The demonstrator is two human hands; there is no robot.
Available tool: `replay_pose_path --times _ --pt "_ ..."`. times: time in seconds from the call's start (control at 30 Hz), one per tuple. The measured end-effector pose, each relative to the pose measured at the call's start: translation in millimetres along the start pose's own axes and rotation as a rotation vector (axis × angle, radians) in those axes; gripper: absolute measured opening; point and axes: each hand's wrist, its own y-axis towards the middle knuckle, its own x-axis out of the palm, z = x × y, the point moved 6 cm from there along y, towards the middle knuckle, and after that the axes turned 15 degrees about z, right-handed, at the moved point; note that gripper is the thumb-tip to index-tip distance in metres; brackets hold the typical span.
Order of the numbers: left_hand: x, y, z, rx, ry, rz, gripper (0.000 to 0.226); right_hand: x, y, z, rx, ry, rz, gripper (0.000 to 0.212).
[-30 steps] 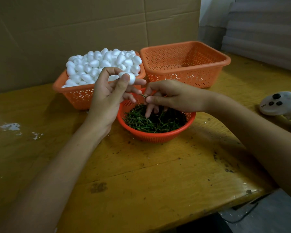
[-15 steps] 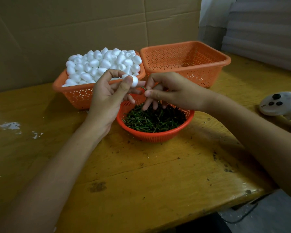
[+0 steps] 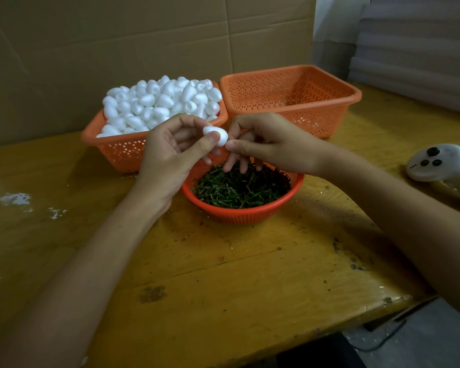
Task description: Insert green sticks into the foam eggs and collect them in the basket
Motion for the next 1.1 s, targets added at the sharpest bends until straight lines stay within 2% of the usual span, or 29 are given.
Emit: replay_pose_path --times 1.1 --pt "-1.5 1.6 -1.5 0.032 0.017 -0.033 0.019 1.5 -1.0 2.7 0.128 0.065 -0.012 0.022"
